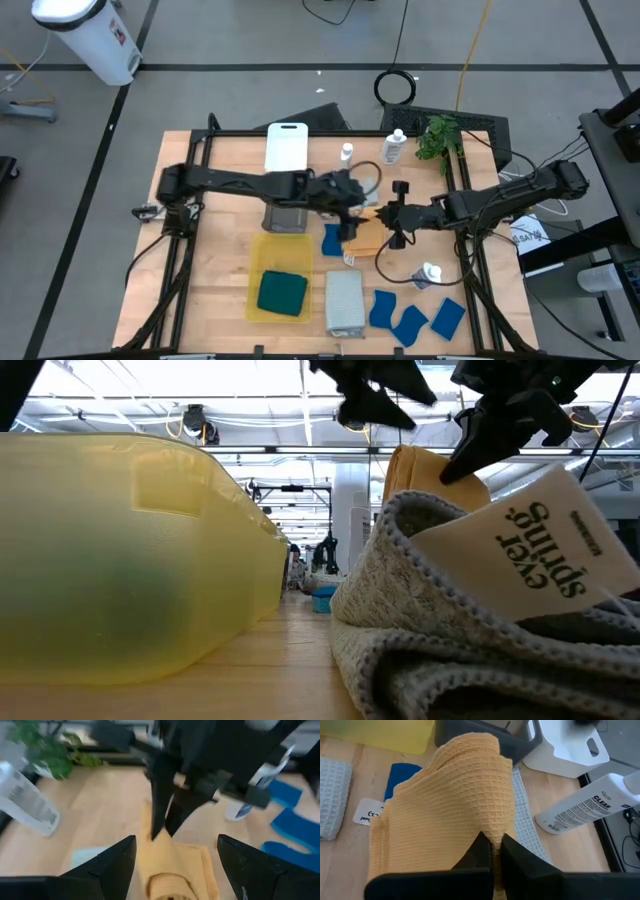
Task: Pick & Place Kitchen Items
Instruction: Put the yellow towel into the yellow bin
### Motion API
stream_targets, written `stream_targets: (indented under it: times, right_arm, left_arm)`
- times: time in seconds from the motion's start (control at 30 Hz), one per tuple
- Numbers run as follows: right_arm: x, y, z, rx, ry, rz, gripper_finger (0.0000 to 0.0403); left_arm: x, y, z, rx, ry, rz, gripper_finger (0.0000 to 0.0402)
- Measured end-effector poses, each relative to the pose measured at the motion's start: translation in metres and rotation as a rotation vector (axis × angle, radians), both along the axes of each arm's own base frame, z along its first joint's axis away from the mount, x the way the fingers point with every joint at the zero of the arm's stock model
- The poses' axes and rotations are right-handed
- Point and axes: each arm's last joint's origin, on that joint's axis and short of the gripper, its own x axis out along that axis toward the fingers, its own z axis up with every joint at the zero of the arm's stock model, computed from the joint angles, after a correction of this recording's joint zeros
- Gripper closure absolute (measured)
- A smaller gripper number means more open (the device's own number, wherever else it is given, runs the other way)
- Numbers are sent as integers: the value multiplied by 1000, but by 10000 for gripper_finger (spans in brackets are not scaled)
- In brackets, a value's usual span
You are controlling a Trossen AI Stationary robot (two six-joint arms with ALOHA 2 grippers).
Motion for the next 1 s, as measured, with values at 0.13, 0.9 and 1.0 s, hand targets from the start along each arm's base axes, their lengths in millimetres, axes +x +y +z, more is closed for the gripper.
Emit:
stream_targets:
  times: [0.13,0.9,1.0]
  right_arm:
    - [0,0,0,0,0,0,403]
    - [1,0,1,3,-8,5,403]
    - [2,0,2,6,-26,4,403]
  left_arm:
    - [11,3,-17,20,35,61,121]
    - [24,20,-51,-60,105,47,169]
    - [24,21,-50,-60,100,47,239]
